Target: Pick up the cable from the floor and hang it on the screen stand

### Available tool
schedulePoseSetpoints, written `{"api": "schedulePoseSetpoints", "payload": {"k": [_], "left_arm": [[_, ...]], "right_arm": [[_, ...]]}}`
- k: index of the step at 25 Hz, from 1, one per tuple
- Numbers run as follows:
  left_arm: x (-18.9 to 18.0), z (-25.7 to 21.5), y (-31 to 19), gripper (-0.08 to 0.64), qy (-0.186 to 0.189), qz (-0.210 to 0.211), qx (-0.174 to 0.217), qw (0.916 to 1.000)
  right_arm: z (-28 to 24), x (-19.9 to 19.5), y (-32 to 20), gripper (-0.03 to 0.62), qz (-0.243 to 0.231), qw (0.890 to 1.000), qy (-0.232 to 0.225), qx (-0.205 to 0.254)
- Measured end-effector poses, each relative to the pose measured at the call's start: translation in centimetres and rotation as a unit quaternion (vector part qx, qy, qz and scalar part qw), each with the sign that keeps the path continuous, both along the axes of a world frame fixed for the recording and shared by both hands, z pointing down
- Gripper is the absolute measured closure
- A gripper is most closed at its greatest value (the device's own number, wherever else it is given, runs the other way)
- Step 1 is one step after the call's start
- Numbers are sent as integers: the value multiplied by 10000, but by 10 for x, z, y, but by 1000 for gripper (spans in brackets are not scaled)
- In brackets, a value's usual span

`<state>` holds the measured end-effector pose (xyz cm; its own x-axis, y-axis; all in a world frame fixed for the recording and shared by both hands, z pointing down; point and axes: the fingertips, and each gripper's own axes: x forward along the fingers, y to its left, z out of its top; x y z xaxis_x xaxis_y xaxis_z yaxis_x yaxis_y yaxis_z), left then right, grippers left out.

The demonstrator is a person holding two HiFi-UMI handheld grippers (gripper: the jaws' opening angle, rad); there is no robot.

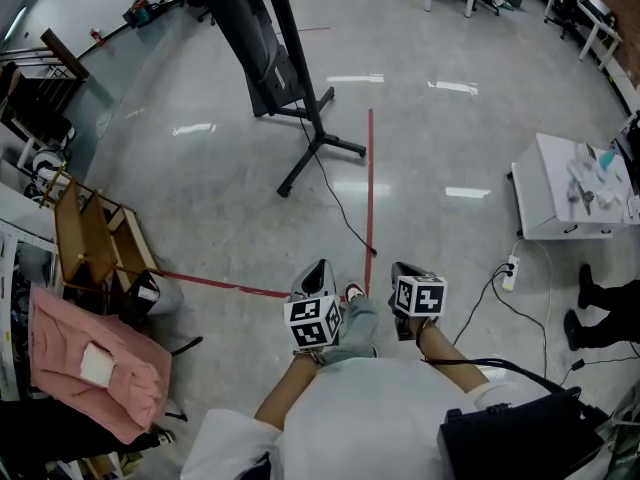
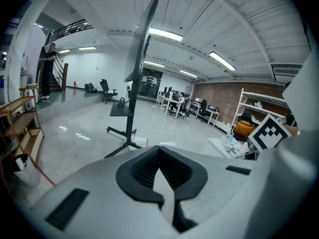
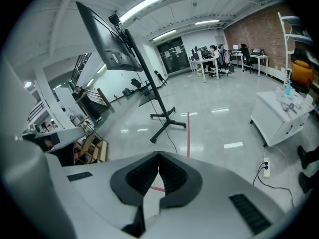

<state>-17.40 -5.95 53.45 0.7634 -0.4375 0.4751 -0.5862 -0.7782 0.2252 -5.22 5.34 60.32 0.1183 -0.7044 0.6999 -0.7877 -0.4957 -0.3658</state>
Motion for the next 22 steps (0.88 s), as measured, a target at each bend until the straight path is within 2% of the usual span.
{"api": "schedulePoseSetpoints", "payload": {"k": [11,17,22], "left_arm": [[87,8,-80,557,-83,157,-174,9997],[113,10,-124,557,-142,128,-220,9996],[135,27,-147,557,-322,240,-266,9988]], "right_arm": [[-5,76,-91,575,-101,9999,3,16],[-1,100,-141,575,-208,9997,-98,-28],[9,123,-166,575,-209,9998,28,10]]}}
